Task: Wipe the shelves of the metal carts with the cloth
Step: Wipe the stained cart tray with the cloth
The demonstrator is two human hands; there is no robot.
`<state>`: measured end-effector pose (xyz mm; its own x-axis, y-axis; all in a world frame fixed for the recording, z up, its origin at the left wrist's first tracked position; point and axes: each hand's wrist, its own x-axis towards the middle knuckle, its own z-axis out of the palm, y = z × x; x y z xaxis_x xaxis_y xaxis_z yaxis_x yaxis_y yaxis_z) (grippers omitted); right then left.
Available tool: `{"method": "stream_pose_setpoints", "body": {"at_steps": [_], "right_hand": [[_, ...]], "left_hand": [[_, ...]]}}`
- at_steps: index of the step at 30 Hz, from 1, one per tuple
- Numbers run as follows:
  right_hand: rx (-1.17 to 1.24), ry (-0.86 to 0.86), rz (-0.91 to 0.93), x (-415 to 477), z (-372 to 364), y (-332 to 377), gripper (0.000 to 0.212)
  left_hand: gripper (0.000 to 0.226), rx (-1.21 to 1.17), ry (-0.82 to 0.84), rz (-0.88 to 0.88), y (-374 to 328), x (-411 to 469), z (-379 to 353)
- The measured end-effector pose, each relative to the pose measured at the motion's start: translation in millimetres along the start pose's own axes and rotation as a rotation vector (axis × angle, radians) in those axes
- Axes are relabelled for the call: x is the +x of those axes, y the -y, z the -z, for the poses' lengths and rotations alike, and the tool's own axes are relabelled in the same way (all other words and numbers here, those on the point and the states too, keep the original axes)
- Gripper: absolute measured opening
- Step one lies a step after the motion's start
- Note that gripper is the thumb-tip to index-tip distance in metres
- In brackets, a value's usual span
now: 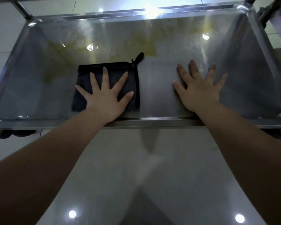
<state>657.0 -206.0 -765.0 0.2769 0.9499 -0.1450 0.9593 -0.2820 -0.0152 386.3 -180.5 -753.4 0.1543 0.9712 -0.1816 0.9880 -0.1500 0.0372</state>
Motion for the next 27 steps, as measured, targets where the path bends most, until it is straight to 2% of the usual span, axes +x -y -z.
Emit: {"method": "stream_pose_setpoints", "body": {"at_steps": [3, 6, 11, 15, 20, 27], "right_hand": [[-0.02, -0.001, -0.003, 1, -3, -1, 0.064], [-0.027, -0.009, -0.009, 3, -6, 0, 0.064], [-0.016, -0.015, 0.002, 4, -6, -1, 0.063], [-0.013, -0.025, -0.001, 5, -7, 0, 0.063], [-0.014, -0.021, -0.009, 10, -8, 0, 0.063], [-0.019, -0.024, 0.007, 9, -7, -2, 0.066]], "left_hand": [[0.069, 0.012, -0.031, -0.079, -36, -10, -12], [0.07, -0.032, -0.055, -0.101, -63, 15, -13], [0.07, -0.048, -0.063, -0.039, -69, 90, 2], [0.071, -0.053, -0.017, -0.06, -76, 119, 13], [0.071, -0.049, -0.015, -0.041, -88, 123, 14], [0.071, -0.035, -0.05, -0.156, -101, 106, 7]]}}
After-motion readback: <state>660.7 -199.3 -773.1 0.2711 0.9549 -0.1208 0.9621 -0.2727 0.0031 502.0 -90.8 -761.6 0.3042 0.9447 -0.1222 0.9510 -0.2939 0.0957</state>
